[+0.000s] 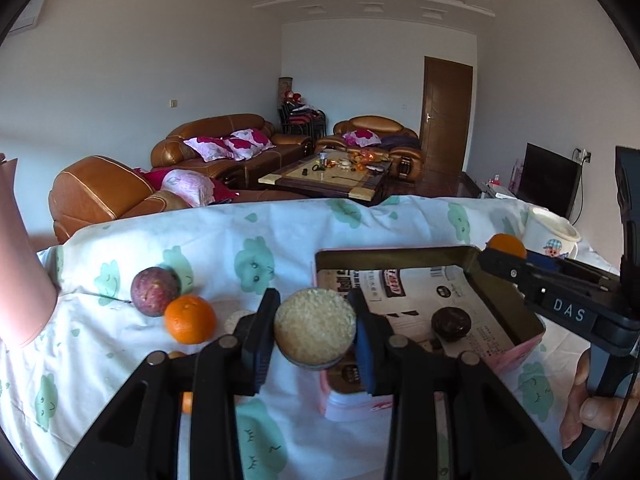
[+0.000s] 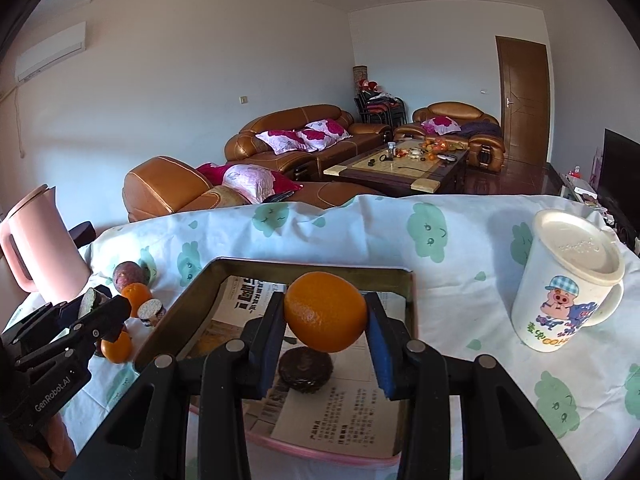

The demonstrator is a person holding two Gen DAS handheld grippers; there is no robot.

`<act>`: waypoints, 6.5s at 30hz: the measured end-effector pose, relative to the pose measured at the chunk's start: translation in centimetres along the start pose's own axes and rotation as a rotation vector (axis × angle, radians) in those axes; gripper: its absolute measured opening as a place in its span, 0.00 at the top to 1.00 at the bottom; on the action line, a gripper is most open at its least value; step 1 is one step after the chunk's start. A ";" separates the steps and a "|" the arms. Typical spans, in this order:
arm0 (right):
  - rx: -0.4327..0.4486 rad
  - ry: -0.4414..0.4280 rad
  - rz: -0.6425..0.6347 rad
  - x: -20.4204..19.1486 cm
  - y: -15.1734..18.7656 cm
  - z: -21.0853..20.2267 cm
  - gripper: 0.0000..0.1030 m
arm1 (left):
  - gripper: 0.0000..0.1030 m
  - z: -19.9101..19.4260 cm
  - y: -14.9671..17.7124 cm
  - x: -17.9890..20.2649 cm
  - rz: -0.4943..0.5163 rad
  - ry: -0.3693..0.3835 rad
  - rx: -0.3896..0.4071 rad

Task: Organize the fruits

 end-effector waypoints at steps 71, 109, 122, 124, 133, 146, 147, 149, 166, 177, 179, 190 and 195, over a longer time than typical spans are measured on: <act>0.147 0.121 -0.013 -2.5 0.4 -3.6 0.33 | 0.00 -4.5 0.2 -13.1 -0.077 -0.296 0.068; -0.241 -0.309 -0.373 -25.9 2.9 5.7 0.51 | 0.00 -5.1 0.0 -22.7 -0.100 -0.420 -0.055; -0.201 -0.296 -0.362 -25.3 2.0 5.3 0.64 | 0.00 -4.9 0.0 -22.1 -0.095 -0.369 -0.062; -0.137 -0.292 -0.339 -24.8 1.5 3.9 0.64 | 0.01 -4.9 0.0 -21.5 -0.085 -0.333 -0.059; -0.034 -0.213 -0.278 -20.0 1.8 -0.6 0.64 | 0.18 -3.8 0.9 -16.0 -0.011 -0.085 -0.111; -0.057 -0.212 -0.183 -16.8 1.7 0.2 0.64 | 0.63 1.6 3.1 -14.9 -0.051 -0.089 -0.313; -0.057 -0.216 -0.177 -16.8 1.7 0.2 0.64 | 0.63 1.3 2.9 -15.4 -0.080 -0.087 -0.298; -0.052 -0.221 -0.167 -16.7 1.6 0.1 0.64 | 0.63 0.4 2.4 -16.2 -0.130 -0.079 -0.251; 0.014 -0.242 -0.163 -17.2 0.7 -1.1 0.64 | 0.63 -4.0 0.6 -15.8 -0.104 -0.325 0.014; 0.033 -0.242 -0.193 -17.2 0.6 -1.9 0.64 | 0.63 -4.0 2.1 -12.0 -0.117 -0.279 -0.017; 0.026 -0.245 -0.197 -17.0 0.8 -1.9 0.64 | 0.63 -3.9 2.3 -11.4 -0.110 -0.277 -0.022; 0.038 -0.150 -0.151 -10.5 0.7 -2.4 0.64 | 0.63 -3.2 2.9 -6.8 -0.089 -0.177 -0.043; 0.041 -0.089 -0.114 -6.5 0.5 -2.4 0.64 | 0.63 -2.8 2.5 -4.2 -0.068 -0.123 -0.027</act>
Point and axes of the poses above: each gripper's, at about its wrist camera, not at the fingertips, and z roughly the way its jaws point, x to its right, y to its underside, the point moved 8 cm from there along z, roughly the way its jaws point, and after that the axes turned 12 degrees about -z, right-handed, at the moved point
